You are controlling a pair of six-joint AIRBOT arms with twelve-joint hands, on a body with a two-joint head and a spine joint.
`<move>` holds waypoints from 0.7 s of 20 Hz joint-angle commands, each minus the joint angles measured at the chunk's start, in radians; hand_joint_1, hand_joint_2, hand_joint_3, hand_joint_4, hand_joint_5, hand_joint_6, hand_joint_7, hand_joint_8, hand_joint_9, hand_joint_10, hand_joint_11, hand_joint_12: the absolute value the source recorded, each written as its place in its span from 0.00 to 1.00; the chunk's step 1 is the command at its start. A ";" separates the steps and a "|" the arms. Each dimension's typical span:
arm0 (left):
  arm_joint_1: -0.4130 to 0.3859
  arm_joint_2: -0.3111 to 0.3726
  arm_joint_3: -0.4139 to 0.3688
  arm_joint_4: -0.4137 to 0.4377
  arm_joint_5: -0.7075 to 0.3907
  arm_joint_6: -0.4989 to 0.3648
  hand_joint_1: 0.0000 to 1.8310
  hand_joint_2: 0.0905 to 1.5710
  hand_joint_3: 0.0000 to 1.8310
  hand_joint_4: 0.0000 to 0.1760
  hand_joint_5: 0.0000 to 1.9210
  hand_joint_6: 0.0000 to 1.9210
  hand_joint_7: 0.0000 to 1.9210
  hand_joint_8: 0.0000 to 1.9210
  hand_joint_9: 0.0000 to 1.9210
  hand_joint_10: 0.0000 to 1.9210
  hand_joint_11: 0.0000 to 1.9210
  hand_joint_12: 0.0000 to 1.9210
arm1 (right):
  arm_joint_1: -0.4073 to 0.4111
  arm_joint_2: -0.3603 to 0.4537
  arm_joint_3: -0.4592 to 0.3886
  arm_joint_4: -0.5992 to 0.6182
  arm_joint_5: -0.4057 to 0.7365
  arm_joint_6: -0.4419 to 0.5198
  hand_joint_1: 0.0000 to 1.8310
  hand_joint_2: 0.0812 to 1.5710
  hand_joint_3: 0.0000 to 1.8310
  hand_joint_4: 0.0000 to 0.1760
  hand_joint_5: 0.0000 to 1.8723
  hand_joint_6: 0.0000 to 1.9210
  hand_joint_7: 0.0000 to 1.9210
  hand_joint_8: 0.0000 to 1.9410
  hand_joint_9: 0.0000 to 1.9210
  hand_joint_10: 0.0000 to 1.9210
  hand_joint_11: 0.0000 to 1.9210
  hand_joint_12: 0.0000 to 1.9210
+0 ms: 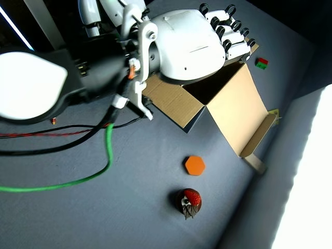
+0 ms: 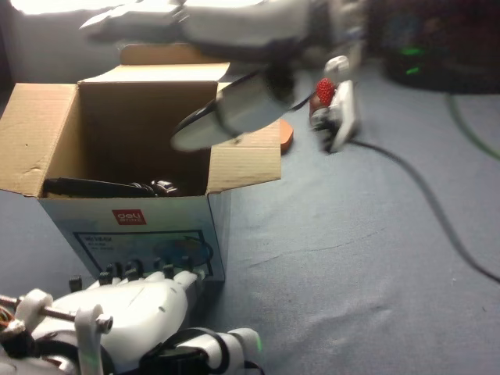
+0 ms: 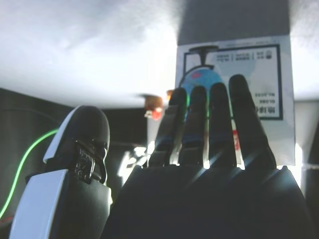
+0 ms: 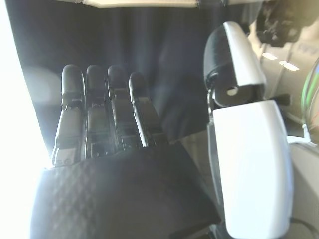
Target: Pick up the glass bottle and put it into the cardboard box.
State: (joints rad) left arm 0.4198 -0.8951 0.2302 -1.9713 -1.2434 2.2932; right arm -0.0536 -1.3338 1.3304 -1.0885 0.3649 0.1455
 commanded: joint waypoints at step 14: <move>-0.483 -0.010 -0.013 -0.149 -0.300 0.262 0.00 0.84 0.00 0.00 0.05 0.00 0.03 0.00 0.03 0.00 0.00 0.19 | 0.065 0.529 -0.633 0.044 -0.730 0.279 0.34 0.66 0.00 0.00 0.00 0.07 0.03 0.00 0.00 0.18 0.00 0.10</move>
State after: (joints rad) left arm -0.0597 -0.9081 0.2180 -2.1929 -1.5337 2.5549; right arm -0.0036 -0.8059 0.6952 -1.0187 -0.3943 0.4156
